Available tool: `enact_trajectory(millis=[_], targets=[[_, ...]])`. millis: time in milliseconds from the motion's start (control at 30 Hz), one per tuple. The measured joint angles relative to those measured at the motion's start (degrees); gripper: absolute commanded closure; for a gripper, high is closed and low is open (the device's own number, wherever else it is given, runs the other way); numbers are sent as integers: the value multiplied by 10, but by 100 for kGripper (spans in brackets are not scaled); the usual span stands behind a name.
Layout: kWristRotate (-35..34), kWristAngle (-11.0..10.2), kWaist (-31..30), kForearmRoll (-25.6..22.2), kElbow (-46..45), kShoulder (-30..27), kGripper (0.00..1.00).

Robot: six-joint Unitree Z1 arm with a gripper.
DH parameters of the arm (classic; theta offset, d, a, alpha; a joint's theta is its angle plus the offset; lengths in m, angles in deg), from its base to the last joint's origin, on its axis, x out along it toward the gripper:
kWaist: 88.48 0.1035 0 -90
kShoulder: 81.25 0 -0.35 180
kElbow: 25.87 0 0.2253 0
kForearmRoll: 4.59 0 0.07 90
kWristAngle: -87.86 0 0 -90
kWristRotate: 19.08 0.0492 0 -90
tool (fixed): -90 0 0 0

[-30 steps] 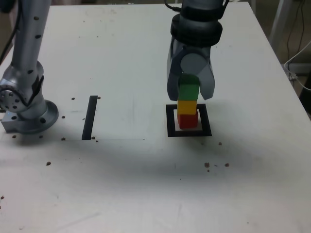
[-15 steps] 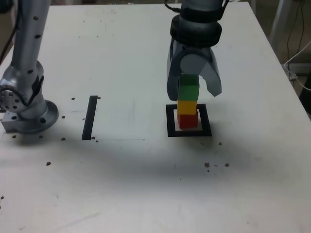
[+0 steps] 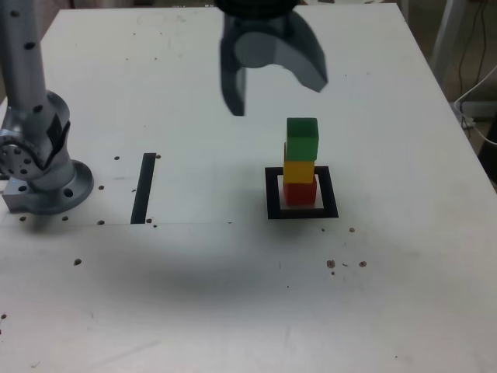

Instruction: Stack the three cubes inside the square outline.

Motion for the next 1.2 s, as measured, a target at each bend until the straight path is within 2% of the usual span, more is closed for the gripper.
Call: enact_trajectory(millis=[333,533,700,900,1100,1200], targets=[[-10,1,0,2,-138,-92,1],[-13,-16,12,19,-217,-126,1],[-12,-22,26,66,-303,-155,0],[-10,-3,31,126,-377,-171,0],[-9,19,33,212,-461,-179,0],[-9,25,33,232,-483,-180,0]])
